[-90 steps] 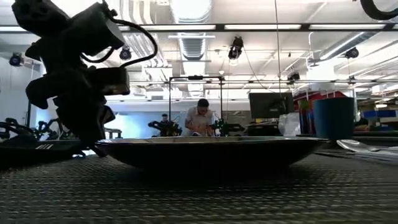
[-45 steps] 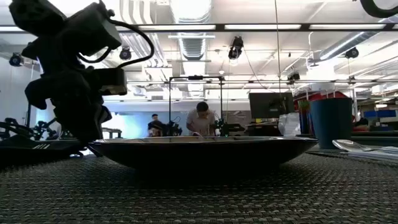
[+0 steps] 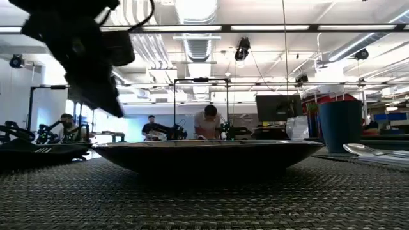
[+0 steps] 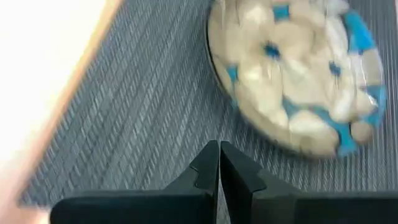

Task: Set table place
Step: Adjust the gray mat and the utensils on the table

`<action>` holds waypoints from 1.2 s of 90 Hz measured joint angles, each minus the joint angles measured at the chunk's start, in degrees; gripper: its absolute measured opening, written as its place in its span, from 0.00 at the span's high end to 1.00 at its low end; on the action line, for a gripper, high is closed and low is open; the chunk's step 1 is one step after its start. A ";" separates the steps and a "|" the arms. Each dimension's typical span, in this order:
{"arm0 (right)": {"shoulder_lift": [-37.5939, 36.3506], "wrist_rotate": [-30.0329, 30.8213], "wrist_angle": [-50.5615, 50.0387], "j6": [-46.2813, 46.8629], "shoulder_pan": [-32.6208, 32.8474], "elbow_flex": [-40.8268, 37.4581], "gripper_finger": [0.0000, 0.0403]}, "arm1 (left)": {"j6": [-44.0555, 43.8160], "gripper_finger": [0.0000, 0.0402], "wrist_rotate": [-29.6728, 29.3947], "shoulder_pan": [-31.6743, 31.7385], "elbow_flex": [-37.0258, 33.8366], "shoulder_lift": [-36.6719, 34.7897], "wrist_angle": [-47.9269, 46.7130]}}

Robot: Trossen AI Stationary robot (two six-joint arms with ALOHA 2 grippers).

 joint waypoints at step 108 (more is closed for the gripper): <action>0.37 24.66 8.59 -43.53 -23.42 11.83 1.00 | -45.65 1.00 -8.74 -36.27 -7.74 -0.58 -18.75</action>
